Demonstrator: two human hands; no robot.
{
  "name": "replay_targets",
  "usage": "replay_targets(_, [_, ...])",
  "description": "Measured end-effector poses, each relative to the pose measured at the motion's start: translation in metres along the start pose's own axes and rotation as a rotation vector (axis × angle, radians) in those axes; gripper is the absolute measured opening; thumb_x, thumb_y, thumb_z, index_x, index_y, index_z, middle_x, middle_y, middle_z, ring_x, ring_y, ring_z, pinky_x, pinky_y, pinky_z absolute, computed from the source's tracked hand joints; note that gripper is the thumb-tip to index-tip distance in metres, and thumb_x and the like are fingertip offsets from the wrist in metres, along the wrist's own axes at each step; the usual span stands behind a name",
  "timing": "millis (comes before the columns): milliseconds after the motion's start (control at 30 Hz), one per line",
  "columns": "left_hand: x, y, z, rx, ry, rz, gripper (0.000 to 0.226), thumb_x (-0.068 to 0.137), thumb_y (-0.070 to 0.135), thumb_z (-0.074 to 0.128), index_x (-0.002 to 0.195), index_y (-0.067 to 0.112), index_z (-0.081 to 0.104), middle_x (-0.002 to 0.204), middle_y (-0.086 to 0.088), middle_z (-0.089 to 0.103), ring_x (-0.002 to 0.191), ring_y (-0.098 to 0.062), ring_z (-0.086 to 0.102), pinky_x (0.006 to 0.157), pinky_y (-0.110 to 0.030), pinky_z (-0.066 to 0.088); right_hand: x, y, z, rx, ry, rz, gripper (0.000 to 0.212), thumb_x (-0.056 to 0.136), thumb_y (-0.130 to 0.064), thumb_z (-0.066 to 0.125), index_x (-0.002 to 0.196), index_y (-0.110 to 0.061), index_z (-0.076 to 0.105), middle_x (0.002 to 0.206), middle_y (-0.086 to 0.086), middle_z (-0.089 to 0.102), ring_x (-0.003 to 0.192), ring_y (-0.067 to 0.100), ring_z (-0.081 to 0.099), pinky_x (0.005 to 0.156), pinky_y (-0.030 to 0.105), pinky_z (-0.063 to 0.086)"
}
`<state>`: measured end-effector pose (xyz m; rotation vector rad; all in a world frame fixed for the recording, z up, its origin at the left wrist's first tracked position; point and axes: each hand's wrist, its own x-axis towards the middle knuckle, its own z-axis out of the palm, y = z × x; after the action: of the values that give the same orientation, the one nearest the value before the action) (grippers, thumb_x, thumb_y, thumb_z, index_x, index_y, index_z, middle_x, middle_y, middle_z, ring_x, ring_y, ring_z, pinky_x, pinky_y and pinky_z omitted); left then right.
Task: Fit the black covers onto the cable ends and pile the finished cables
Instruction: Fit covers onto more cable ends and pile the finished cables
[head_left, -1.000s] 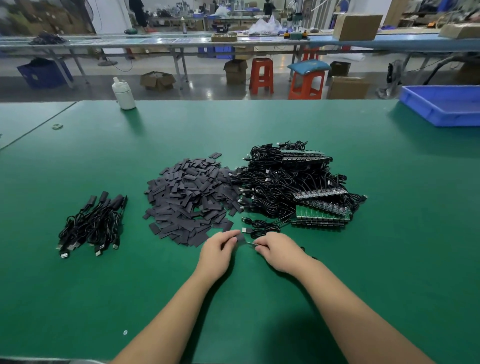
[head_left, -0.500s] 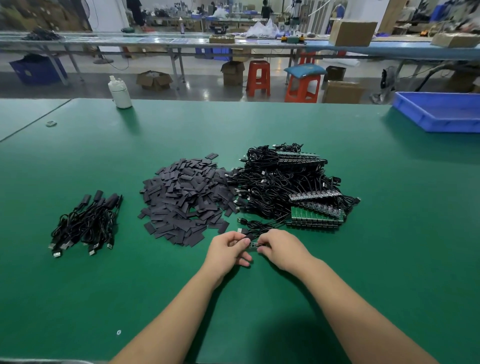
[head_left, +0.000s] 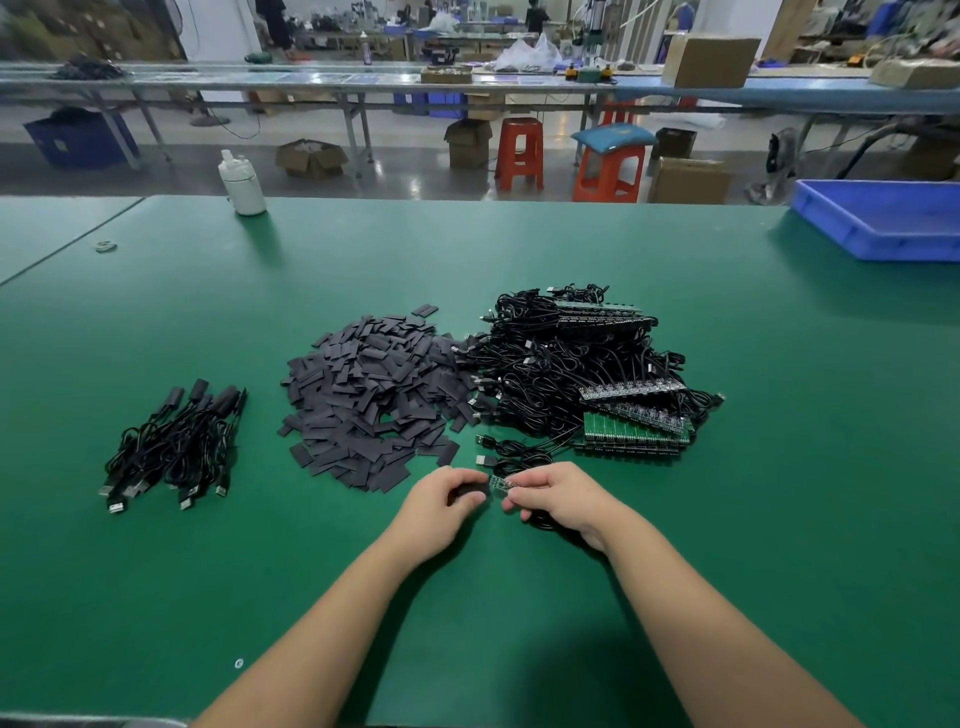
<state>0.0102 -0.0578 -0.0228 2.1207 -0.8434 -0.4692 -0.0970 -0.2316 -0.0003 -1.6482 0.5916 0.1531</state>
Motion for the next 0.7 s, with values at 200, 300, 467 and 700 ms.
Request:
replay_targets(200, [0.002, -0.01, -0.002, 0.446, -0.072, 0.115, 0.032, 0.099, 0.033, 0.054, 0.13, 0.031, 0.061, 0.11, 0.005, 0.054, 0.103, -0.018, 0.057, 0.082, -0.031, 0.048, 0.001, 0.0, -0.002, -0.042, -0.062, 0.002, 0.02, 0.096, -0.007, 0.063, 0.113, -0.013, 0.072, 0.086, 0.002, 0.074, 0.076, 0.011, 0.059, 0.087, 0.024, 0.05])
replay_targets(300, [0.003, -0.015, -0.008, 0.579, -0.028, 0.133, 0.031, 0.099, 0.035, 0.052, 0.129, 0.034, 0.06, 0.117, 0.008, 0.056, 0.106, -0.017, 0.058, 0.081, -0.031, 0.05, 0.002, 0.001, 0.0, -0.077, -0.081, 0.008, 0.02, 0.096, -0.007, 0.062, 0.111, -0.017, 0.073, 0.087, 0.0, 0.075, 0.076, 0.009, 0.059, 0.087, 0.023, 0.05])
replay_targets(467, [0.012, -0.012, -0.016, 0.695, -0.033, 0.138, 0.024, 0.096, 0.031, 0.056, 0.118, 0.027, 0.066, 0.109, 0.003, 0.064, 0.104, -0.022, 0.061, 0.082, -0.034, 0.051, 0.004, 0.002, 0.0, -0.096, -0.08, 0.012, 0.02, 0.096, -0.009, 0.064, 0.108, -0.022, 0.072, 0.086, -0.004, 0.076, 0.075, 0.008, 0.061, 0.094, 0.026, 0.049])
replay_targets(700, [0.003, -0.014, -0.019, 0.181, 0.017, 0.132, 0.023, 0.088, 0.025, 0.072, 0.111, 0.024, 0.074, 0.098, 0.012, 0.068, 0.093, -0.006, 0.06, 0.087, -0.023, 0.047, 0.002, 0.0, 0.001, -0.077, -0.076, 0.015, 0.018, 0.095, -0.012, 0.065, 0.109, -0.019, 0.075, 0.084, -0.003, 0.075, 0.069, 0.005, 0.059, 0.073, 0.014, 0.046])
